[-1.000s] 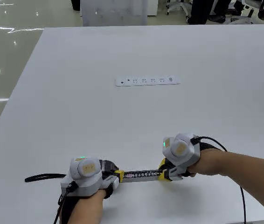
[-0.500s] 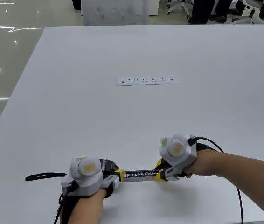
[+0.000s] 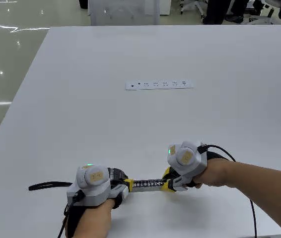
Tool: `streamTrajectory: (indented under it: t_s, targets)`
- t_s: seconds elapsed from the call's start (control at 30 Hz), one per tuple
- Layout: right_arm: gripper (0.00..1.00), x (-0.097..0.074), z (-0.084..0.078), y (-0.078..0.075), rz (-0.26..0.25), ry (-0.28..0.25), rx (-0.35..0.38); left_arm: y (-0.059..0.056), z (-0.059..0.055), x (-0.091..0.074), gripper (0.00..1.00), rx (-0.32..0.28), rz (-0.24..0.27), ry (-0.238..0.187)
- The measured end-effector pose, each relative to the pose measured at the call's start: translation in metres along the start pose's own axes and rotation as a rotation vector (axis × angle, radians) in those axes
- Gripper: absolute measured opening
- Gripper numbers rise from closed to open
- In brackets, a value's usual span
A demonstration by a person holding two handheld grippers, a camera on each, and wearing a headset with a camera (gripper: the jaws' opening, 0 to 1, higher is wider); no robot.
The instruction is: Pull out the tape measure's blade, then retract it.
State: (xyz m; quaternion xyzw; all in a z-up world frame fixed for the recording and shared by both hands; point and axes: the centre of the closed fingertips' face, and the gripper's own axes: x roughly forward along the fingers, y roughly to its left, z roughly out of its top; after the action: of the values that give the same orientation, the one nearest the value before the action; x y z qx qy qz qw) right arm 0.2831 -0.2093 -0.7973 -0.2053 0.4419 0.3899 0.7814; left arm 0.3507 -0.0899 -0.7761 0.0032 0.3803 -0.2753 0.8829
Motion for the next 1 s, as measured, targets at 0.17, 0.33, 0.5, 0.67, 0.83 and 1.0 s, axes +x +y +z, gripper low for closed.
streamTrajectory:
  t_s: [0.17,0.33,0.5,0.67,0.83,1.0]
  targets:
    - [0.14,0.005,0.006,0.002,0.006,-0.009,0.000,0.000,0.000,0.000,0.64,-0.002,0.000,0.001]
    - [0.14,0.008,0.012,0.003,0.011,-0.019,0.005,0.000,0.000,0.000,0.64,-0.002,0.000,0.002]
    - [0.14,0.011,0.016,0.005,0.014,-0.026,0.008,0.000,0.000,0.000,0.64,-0.003,0.001,0.001]
    - [0.14,0.014,0.022,0.007,0.015,-0.046,0.034,0.000,0.000,0.000,0.64,-0.003,0.000,0.000]
    - [0.14,0.018,0.029,0.009,0.013,-0.069,0.059,0.000,0.000,0.000,0.64,-0.001,-0.001,0.000]
    - [0.14,0.020,0.032,0.010,0.013,-0.074,0.054,0.000,0.000,0.001,0.64,-0.001,-0.001,0.001]
